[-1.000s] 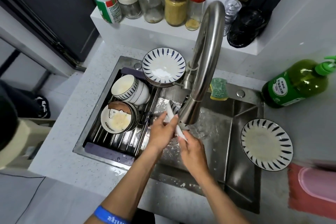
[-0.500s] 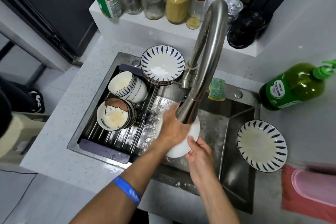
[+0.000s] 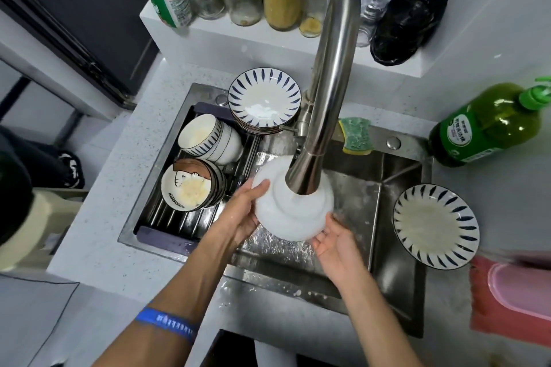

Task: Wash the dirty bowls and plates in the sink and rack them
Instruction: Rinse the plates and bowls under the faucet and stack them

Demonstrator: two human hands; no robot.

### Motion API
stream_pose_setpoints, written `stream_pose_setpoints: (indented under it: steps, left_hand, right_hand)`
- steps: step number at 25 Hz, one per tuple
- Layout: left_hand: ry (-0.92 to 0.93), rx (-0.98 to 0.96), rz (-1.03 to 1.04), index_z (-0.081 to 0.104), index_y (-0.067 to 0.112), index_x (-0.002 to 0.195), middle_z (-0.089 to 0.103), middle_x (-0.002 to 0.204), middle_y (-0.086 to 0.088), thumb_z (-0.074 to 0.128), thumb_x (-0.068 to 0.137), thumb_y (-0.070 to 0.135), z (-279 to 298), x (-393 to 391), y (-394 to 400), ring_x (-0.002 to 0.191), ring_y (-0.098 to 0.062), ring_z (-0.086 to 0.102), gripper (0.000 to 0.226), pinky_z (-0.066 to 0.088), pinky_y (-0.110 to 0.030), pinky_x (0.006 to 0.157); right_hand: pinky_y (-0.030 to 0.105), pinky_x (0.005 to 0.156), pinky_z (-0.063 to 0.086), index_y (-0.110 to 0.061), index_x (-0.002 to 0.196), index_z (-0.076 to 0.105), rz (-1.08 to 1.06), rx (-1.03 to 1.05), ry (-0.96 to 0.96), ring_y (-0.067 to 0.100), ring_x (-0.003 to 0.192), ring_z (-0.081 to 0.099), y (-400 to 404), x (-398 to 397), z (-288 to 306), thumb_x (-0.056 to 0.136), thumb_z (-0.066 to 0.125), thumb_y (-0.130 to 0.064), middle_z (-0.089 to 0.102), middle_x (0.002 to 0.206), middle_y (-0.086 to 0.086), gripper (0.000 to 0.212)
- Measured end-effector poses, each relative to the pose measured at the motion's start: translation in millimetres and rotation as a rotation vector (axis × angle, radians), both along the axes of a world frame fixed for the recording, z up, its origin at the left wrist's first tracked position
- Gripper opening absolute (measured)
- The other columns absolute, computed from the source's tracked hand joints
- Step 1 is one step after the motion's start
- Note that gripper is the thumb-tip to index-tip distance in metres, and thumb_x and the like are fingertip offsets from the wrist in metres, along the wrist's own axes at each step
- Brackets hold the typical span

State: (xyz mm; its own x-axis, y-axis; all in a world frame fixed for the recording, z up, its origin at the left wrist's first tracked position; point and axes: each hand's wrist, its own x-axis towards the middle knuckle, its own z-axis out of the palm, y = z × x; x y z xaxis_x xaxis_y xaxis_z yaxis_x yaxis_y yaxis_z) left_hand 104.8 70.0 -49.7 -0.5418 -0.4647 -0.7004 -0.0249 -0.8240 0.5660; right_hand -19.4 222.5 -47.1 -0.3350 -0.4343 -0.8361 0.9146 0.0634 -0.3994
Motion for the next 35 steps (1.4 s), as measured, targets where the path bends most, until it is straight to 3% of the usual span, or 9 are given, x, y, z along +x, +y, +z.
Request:
stream_pose_setpoints:
  steps: [5,8,11,14,18,20,29,32,35]
  left_hand:
    - [-0.163,-0.586,-0.543,0.072,0.024,0.108,0.072,0.112,0.001,0.07,0.087,0.006,12.7,16.4,22.3,0.099,-0.007,0.067,0.028,0.058,-0.023,0.076]
    - [-0.29,-1.086,-0.922,0.072,0.044,0.109,0.061,0.128,0.023,0.077,0.082,0.016,6.0,23.4,33.2,0.125,0.006,0.05,0.04,0.043,-0.028,0.109]
    - [-0.194,-0.719,-0.562,0.061,0.05,0.124,0.032,0.156,0.017,0.08,0.073,0.008,6.8,23.2,32.7,0.144,-0.002,0.022,0.069,0.014,-0.035,0.122]
    - [-0.026,-0.07,0.01,0.046,0.029,0.145,0.06,0.138,-0.005,0.075,0.082,0.015,23.4,14.0,43.9,0.119,-0.022,0.06,0.07,0.047,-0.039,0.102]
    - [-0.259,-0.086,0.105,0.059,0.019,0.131,0.071,0.119,-0.006,0.05,0.084,0.069,33.0,2.0,41.5,0.107,-0.023,0.069,0.069,0.052,-0.049,0.099]
    - [-0.203,-0.16,0.108,0.064,0.02,0.125,0.072,0.117,-0.006,0.043,0.087,0.068,34.8,-1.1,40.5,0.109,-0.022,0.069,0.065,0.052,-0.046,0.1]
    - [-0.116,-0.17,0.215,0.065,0.014,0.123,0.075,0.108,-0.008,0.039,0.097,0.055,36.9,-12.8,53.7,0.103,-0.021,0.071,0.056,0.056,-0.037,0.09]
    - [-0.257,-0.151,0.163,0.069,0.011,0.11,0.076,0.098,-0.013,0.043,0.102,0.044,38.1,-13.9,56.0,0.093,-0.024,0.074,0.043,0.056,-0.042,0.089]
    - [-0.374,-0.186,0.041,0.064,0.006,0.117,0.076,0.099,-0.008,0.056,0.1,0.021,27.2,-8.8,20.8,0.089,-0.021,0.072,0.025,0.058,-0.041,0.087]
  right_hand:
    - [0.048,0.091,0.053,-0.015,0.117,0.056,0.302,0.165,0.057,0.032,0.104,0.065,-26.6,-24.5,6.2,0.098,0.047,-0.05,0.067,0.117,0.014,0.042]
    - [0.025,0.044,0.054,-0.005,0.107,0.059,0.285,0.262,0.076,0.018,0.057,0.069,-28.9,-35.2,8.6,0.097,0.05,-0.013,0.07,0.078,0.013,0.015]
    - [0.023,0.045,0.053,-0.012,0.116,0.06,0.169,0.212,0.212,0.021,0.073,0.07,-20.9,-27.8,5.1,0.092,0.046,0.009,0.071,0.097,0.01,0.035]
    - [0.035,0.073,0.059,-0.019,0.112,0.065,0.182,0.163,0.359,0.025,0.09,0.07,-19.4,-18.2,-4.1,0.096,0.052,-0.004,0.073,0.107,0.008,0.025]
    - [0.043,0.117,0.025,-0.015,0.145,0.04,0.985,0.613,1.47,0.031,0.142,0.035,-24.5,-1.4,-3.1,0.098,0.04,-0.027,0.038,0.153,0.013,0.048]
    - [0.041,0.123,-0.002,-0.019,0.156,0.009,1.304,0.316,1.702,0.021,0.151,-0.004,-27.1,16.7,7.7,0.101,0.025,-0.037,-0.002,0.164,0.003,0.061]
    - [0.045,0.121,0.017,-0.026,0.128,0.047,1.33,0.273,1.621,0.025,0.127,0.051,-46.1,14.2,29.2,0.101,0.023,-0.047,0.061,0.125,0.007,0.042]
    - [0.049,0.121,-0.006,-0.029,0.148,0.033,1.261,0.413,1.795,0.022,0.149,0.018,-36.9,16.3,16.9,0.098,0.025,-0.05,0.034,0.154,-0.004,0.055]
    - [0.048,0.12,0.017,-0.033,0.147,0.03,0.853,0.664,1.41,0.026,0.149,0.019,-26.5,-13.3,-2.3,0.093,0.048,-0.044,0.022,0.161,0.0,0.058]
